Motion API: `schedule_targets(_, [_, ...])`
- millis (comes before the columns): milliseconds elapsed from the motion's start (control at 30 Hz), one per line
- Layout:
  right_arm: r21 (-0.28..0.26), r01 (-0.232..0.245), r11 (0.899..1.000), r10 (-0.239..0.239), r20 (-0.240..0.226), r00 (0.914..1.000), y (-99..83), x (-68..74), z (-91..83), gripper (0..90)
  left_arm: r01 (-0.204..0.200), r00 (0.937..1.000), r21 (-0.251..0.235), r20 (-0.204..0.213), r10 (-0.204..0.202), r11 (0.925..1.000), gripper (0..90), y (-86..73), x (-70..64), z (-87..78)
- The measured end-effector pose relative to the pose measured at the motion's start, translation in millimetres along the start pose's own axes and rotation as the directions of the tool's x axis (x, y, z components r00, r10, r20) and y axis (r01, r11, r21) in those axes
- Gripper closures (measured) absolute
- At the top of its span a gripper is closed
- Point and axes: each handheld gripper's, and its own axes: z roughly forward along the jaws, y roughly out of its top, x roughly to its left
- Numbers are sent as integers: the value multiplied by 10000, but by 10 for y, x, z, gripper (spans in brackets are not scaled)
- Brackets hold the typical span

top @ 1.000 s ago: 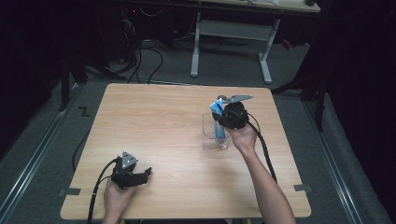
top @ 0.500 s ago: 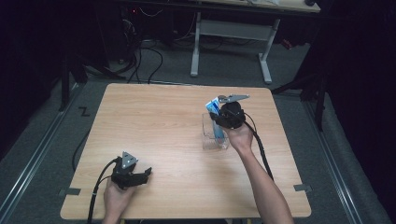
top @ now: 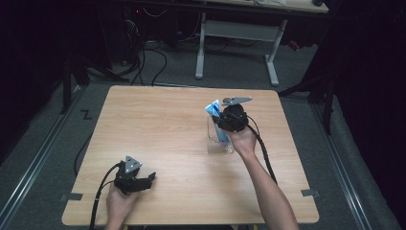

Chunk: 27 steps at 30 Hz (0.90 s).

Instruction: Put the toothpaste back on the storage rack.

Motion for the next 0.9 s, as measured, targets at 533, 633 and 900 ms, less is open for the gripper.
schedule_targets(533, [-286,209,9994,-202,230,9995,15,32,-171,525,0,10000,12,-1,0,10000,236,0,0,-1])
schedule_targets(633, [-497,296,9983,-280,326,9991,25,30,-282,531,2,10000,11,-1,-2,10000,236,0,0,-1])
schedule_targets(900, [-604,244,9979,-220,400,9990,13,-17,-396,536,1,10000,14,0,-1,10000,235,0,0,-1])
